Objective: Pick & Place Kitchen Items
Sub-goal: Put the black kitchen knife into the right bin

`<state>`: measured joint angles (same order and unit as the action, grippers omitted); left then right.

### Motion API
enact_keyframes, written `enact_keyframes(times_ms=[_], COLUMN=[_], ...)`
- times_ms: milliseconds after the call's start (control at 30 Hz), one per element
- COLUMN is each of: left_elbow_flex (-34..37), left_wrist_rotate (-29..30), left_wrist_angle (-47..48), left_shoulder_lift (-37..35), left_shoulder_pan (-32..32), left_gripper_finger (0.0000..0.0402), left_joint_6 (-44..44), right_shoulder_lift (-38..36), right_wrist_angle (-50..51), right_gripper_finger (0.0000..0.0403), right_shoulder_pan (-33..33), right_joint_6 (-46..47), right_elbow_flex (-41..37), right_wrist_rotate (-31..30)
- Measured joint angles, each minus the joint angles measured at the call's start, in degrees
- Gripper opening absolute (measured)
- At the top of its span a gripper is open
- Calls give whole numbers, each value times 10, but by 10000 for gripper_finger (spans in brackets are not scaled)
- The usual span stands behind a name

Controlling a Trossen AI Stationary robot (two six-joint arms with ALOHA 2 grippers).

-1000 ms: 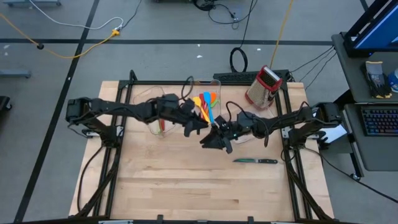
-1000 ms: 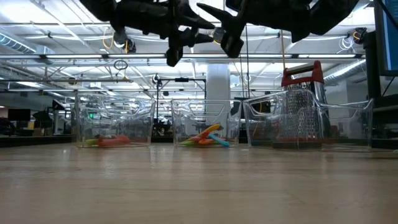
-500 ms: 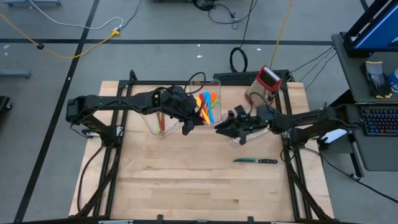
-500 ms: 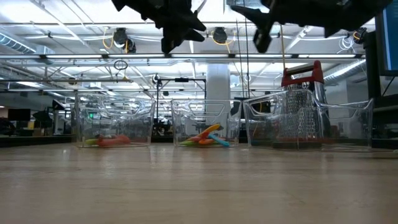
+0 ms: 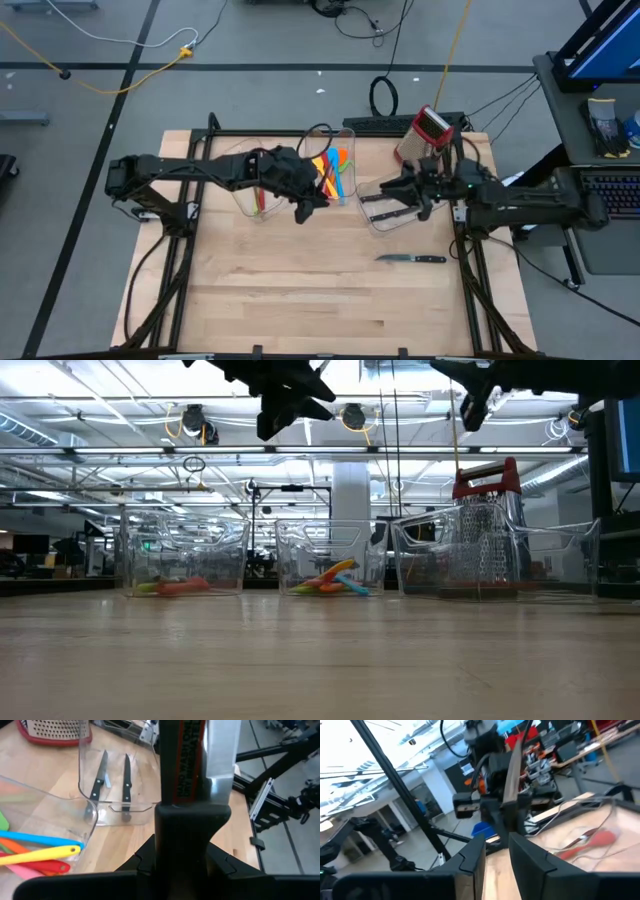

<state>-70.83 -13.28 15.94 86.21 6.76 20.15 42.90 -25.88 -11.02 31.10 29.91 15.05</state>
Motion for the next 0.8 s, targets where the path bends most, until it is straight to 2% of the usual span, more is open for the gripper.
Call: enact_keyframes(times_ms=[133,300,600,700,800], left_elbow_flex=[0,0,-6,-52,-132], left_wrist_rotate=[44,85,135,133,132], left_wrist_angle=[-10,-82,-143,-135,-69], left_shoulder_lift=[0,0,21,69,128], left_shoulder_pan=[-17,-22,-44,-55,-64], left_gripper_finger=[84,84,84,84,84], left_joint_6=[27,70,107,92,50], right_shoulder_lift=[-50,-91,-99,-85,-65], right_wrist_angle=[42,74,81,79,71], right_gripper_finger=[70,64,62,62,64], right_shoulder_pan=[-16,-24,-25,-25,-24], right_joint_6=[-22,-38,-72,-73,-72], right_elbow_flex=[0,0,0,0,0], right_wrist_rotate=[2,2,2,1,2])
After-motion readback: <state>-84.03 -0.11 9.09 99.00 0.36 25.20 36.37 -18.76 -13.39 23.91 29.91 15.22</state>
